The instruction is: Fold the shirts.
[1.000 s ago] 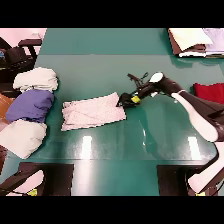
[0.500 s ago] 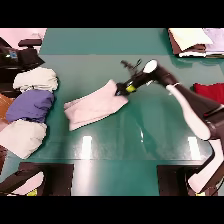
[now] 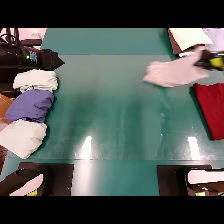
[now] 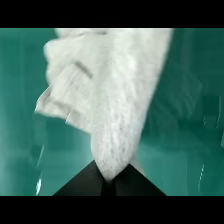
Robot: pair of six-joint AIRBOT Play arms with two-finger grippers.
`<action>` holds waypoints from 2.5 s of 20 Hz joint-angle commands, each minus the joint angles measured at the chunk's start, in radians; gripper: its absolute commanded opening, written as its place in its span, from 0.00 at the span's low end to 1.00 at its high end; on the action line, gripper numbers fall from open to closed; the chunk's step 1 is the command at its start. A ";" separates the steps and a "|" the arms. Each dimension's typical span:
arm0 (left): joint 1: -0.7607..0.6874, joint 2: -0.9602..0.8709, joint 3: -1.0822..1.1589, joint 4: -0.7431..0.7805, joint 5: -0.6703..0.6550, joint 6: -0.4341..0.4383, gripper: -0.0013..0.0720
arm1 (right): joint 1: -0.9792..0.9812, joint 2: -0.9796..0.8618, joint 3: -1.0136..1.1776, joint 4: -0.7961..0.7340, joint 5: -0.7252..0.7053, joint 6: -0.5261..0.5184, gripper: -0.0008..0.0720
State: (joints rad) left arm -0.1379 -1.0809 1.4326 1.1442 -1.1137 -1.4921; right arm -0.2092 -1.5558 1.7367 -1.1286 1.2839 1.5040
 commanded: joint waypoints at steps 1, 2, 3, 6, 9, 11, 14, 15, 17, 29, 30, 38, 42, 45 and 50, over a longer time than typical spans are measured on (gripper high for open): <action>-0.008 0.000 0.000 -0.015 0.008 -0.004 0.04 | -0.245 0.035 0.001 0.010 -0.013 0.006 0.02; -0.008 0.000 0.000 -0.016 0.008 -0.006 0.04 | -0.291 0.030 0.001 0.034 -0.025 0.006 0.02; -0.008 0.000 0.000 -0.016 0.014 -0.025 0.04 | -0.324 0.023 0.001 0.064 -0.037 0.003 0.02; -0.008 0.000 0.000 -0.016 0.036 -0.047 0.04 | -0.369 0.008 0.001 0.177 -0.057 -0.063 0.02; -0.008 0.000 0.000 -0.016 0.037 -0.049 0.04 | -0.359 0.008 0.048 0.193 -0.045 -0.084 0.02; -0.008 0.000 0.000 -0.016 0.037 -0.048 0.04 | -0.359 0.009 0.124 0.193 0.000 -0.085 0.02; -0.008 0.000 0.000 -0.016 0.037 -0.045 0.04 | -0.369 0.010 0.230 0.149 0.118 -0.079 0.02; -0.008 0.000 0.000 -0.016 0.036 -0.045 0.04 | -0.375 0.020 0.239 0.091 0.154 -0.058 0.02; -0.008 0.000 0.000 -0.015 0.035 -0.044 0.04 | -0.387 0.069 0.194 0.002 0.175 -0.042 0.02; -0.008 0.000 0.000 -0.015 0.021 -0.018 0.04 | -0.602 0.348 -0.389 -0.182 0.222 -0.043 0.91; -0.008 0.001 0.000 -0.015 0.021 -0.018 0.04 | -0.619 0.357 -0.401 -0.175 0.232 -0.040 0.91; -0.008 0.001 0.000 -0.021 0.034 -0.019 0.04 | -0.407 0.558 -0.401 0.222 0.044 -0.038 0.81; -0.008 0.001 0.000 -0.021 0.034 -0.019 0.04 | -0.106 0.616 -0.401 0.212 -0.026 -0.039 0.18; -0.008 0.001 0.000 -0.022 0.034 -0.019 0.04 | 0.069 0.614 -0.401 0.211 -0.058 -0.068 0.02; -0.008 0.001 0.000 -0.023 0.034 -0.019 0.04 | 0.221 0.567 -0.401 0.211 -0.038 -0.068 0.02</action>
State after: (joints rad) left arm -0.1455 -1.0809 1.4326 1.1213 -1.0798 -1.5108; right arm -0.0772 -0.9703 1.3357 -0.9222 1.2430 1.4399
